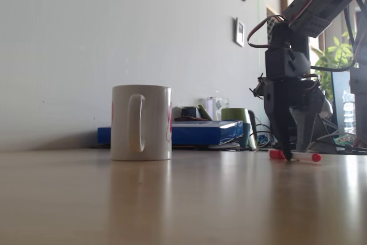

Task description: Grab the pen and place it in the cup.

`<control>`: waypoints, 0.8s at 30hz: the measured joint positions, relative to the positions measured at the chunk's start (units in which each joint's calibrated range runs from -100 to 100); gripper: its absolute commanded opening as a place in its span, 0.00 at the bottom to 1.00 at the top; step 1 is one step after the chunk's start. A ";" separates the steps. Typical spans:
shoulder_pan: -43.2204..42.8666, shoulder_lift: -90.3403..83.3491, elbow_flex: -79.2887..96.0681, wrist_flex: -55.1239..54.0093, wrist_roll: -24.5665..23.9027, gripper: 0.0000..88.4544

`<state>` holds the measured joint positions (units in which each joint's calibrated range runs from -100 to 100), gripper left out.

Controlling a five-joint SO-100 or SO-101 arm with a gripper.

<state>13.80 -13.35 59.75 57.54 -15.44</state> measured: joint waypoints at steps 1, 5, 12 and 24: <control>0.00 0.00 0.00 0.00 -0.05 0.03; -0.07 0.00 0.00 0.00 -0.05 0.02; -0.15 0.00 0.00 0.00 -0.05 0.01; -0.59 -4.55 0.18 -0.17 -0.05 0.01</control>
<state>13.21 -17.89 59.93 57.37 -15.49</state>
